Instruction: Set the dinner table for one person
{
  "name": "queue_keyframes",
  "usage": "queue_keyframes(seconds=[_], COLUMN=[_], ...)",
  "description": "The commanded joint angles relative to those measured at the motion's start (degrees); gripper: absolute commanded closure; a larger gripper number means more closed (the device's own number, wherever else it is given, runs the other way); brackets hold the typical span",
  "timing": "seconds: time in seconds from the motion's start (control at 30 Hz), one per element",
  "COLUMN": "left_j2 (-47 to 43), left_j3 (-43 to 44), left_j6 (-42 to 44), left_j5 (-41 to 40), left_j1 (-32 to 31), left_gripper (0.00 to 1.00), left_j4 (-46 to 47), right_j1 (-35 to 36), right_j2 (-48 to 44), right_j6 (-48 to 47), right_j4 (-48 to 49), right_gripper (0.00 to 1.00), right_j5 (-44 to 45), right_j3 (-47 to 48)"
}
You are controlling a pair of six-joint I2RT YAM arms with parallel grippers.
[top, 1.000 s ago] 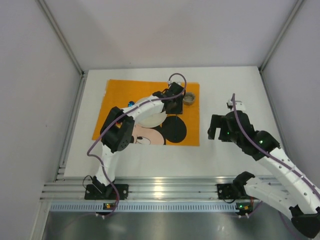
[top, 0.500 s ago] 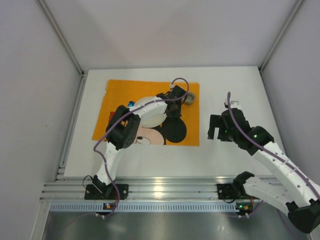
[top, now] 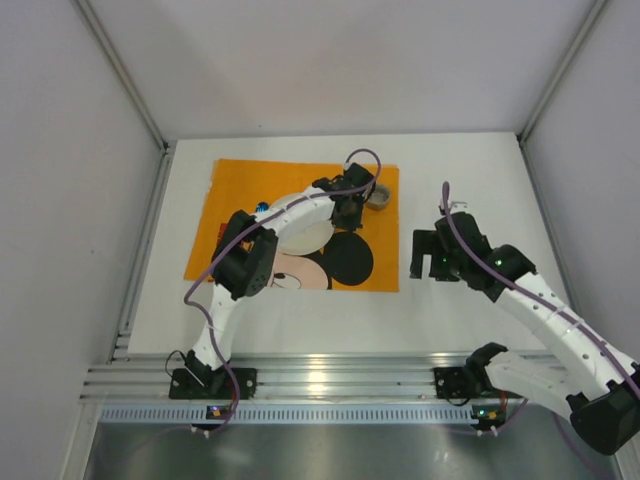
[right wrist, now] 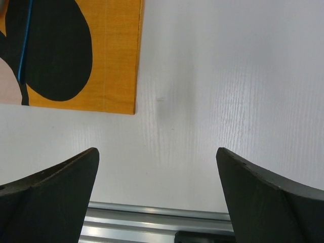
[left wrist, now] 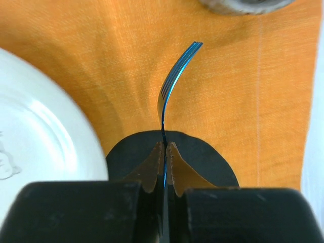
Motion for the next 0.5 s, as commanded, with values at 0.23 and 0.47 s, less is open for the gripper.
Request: queue_keyframes(seconds=[0.23,0.47], left_j2=[-26.3,-29.4], left_j3=[-11.5,-25.4], left_j6=[14.9,25.4], left_j5=[-2.2,-6.2], left_j1=[19.7,33.4], left_gripper=[1.0,1.0], left_j4=[-6.0,1.5], right_j1=[-0.7,-0.7], right_j2=[3.7,3.8], right_j6=[-0.8,-0.9], right_j4=[3.9,4.6], right_gripper=[0.0,0.0], right_j5=[-4.8,-6.7], right_j3=[4.0,3.2])
